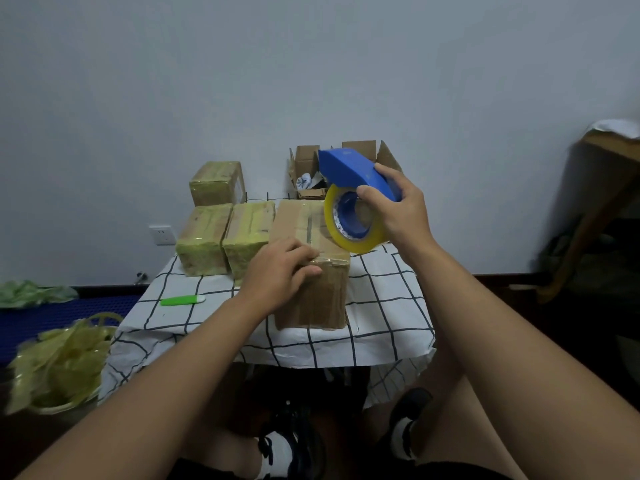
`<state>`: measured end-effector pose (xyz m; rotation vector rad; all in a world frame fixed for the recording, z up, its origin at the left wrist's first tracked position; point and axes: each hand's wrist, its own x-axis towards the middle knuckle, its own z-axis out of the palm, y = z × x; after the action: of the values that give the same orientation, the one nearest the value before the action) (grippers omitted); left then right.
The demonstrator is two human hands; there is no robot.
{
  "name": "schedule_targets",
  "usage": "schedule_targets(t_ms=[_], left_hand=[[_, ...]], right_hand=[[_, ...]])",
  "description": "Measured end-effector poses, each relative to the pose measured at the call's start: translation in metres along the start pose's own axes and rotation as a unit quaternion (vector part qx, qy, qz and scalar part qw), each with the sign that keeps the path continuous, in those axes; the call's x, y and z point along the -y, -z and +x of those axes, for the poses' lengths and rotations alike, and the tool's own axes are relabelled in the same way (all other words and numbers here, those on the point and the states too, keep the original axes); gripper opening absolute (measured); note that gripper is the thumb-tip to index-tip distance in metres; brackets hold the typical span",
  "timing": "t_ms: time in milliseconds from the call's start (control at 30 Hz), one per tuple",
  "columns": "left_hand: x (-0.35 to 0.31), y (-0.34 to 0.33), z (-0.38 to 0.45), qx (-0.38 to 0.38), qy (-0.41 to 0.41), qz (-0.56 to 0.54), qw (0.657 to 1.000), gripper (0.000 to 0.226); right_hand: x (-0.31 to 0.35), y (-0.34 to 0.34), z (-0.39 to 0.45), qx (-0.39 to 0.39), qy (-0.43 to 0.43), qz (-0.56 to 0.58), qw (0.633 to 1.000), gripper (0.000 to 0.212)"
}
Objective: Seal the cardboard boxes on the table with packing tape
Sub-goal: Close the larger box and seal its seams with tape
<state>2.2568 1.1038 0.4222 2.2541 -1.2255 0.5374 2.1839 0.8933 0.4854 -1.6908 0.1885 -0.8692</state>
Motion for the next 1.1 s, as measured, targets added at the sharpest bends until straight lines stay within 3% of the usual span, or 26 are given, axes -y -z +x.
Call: schedule_targets(t_ms=[400, 467, 567, 767, 867, 1100], left_hand=[[0.006, 0.008, -0.004, 0.05, -0.007, -0.01, 0.999, 0.041], [0.009, 0.01, -0.009, 0.046, 0.036, -0.041, 0.997, 0.048], [0.012, 0.01, -0.013, -0.019, 0.138, -0.133, 0.981, 0.04], [0.012, 0.0, -0.012, -0.058, 0.193, -0.172, 0.964, 0.033], [0.008, -0.004, -0.011, -0.072, 0.198, -0.171, 0.962, 0.025], [0.012, -0.005, -0.015, -0.048, 0.144, -0.094, 0.984, 0.031]], right_hand=[[0.005, -0.004, 0.001, 0.01, 0.007, -0.023, 1.0, 0.048], [0.007, -0.003, 0.001, 0.012, 0.006, -0.024, 1.0, 0.049], [0.007, -0.003, 0.001, 0.012, 0.005, -0.023, 1.0, 0.049], [0.007, -0.002, 0.0, 0.008, 0.005, -0.016, 1.0, 0.047], [0.006, -0.001, -0.001, 0.005, 0.005, -0.015, 1.0, 0.047], [0.007, -0.002, -0.002, 0.007, 0.009, -0.02, 1.0, 0.046]])
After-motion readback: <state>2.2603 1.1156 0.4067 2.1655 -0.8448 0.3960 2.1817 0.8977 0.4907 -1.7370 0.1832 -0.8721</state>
